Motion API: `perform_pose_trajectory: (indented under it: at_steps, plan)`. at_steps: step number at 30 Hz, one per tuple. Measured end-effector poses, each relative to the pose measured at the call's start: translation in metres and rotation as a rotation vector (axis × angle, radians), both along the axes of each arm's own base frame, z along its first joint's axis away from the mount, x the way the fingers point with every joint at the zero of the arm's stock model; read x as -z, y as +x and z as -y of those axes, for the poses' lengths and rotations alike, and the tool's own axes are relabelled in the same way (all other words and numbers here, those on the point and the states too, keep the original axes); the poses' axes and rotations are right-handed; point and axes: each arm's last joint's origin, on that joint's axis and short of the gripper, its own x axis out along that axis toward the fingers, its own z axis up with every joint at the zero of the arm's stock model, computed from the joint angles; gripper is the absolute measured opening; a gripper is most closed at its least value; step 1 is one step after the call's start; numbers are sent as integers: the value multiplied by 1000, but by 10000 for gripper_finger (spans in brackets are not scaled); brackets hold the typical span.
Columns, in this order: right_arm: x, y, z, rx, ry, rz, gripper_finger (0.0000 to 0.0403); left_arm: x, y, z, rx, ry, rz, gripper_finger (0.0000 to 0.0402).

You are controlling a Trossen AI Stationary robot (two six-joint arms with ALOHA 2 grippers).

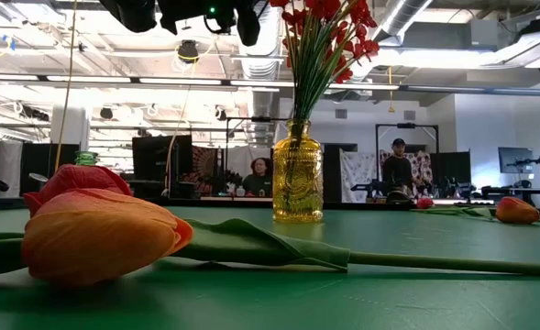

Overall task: Sort flowers into vase by color
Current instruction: Put the red flower into the yellow vase

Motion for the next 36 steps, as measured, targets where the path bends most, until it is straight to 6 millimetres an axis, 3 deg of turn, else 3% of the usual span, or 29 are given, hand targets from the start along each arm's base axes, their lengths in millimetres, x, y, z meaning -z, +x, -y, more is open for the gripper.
perform_pose_trajectory:
  at_steps: [7,13,18,22,28,32,36]
  plan:
    - [-11,-17,-1,25,133,38,36,-1,-8,-15,-75,324,-48,101]
    - [-32,-58,-5,136,218,80,36,-5,-25,-39,-25,643,-46,180]
    - [-51,-98,-12,116,464,224,30,-5,-35,-49,64,750,-55,200]
    - [-50,-116,-15,80,707,247,37,-12,-32,-32,78,891,-27,192]
    - [-31,-107,-21,56,898,100,30,-35,-12,-7,94,1076,-156,165]
    - [-23,-89,-25,-6,898,30,34,-55,-1,7,91,1220,-365,153]
    - [-21,-77,-25,-20,852,44,34,-76,-4,9,-14,1311,-512,151]
